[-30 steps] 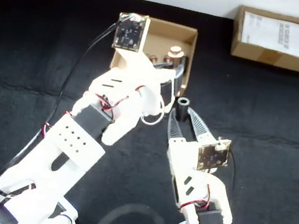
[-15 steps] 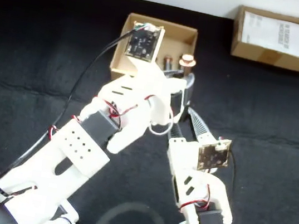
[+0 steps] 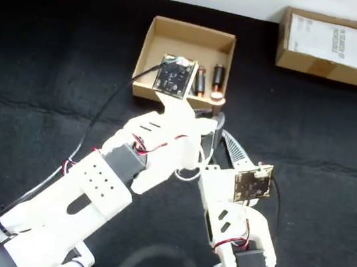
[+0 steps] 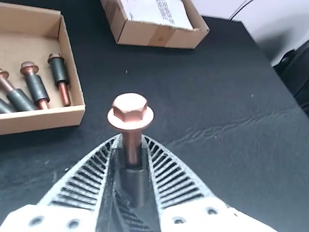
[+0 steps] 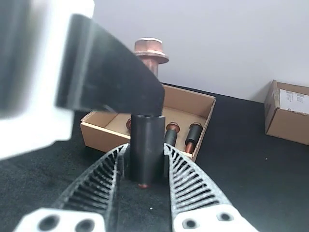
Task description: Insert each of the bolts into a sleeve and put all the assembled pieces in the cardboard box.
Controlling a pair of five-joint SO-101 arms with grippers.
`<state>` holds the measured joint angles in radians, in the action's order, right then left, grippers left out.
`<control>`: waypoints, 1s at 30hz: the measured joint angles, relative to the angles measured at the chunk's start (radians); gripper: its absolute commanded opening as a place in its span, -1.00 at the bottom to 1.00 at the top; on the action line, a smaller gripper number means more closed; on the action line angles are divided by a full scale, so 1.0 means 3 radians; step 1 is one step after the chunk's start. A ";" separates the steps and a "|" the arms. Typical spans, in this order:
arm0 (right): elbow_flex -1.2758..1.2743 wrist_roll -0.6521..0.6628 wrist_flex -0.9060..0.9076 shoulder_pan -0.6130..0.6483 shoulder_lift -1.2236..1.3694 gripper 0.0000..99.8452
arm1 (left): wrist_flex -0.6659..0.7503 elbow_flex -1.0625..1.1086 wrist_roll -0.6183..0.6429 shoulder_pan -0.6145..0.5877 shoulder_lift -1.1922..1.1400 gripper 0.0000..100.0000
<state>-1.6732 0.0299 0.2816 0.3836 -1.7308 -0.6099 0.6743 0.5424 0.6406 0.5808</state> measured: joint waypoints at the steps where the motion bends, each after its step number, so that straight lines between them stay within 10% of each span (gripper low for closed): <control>1: 0.0000 0.0000 0.0000 0.0000 0.0000 -0.99 | -0.0046 0.0000 0.0000 0.0015 0.0010 -0.86; 7: -0.0005 0.0000 0.0000 -0.0026 0.0000 -0.99 | -0.0537 -0.0005 -0.0430 0.0107 0.0066 -0.39; 30: -0.0005 0.0000 -0.0005 -0.0010 0.0000 -0.99 | -0.2813 -0.2015 -0.0813 -0.0153 0.0148 -0.58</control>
<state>-1.6747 0.0299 0.2800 0.3805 -1.7308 -1.4538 0.0698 0.2984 0.5946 0.6252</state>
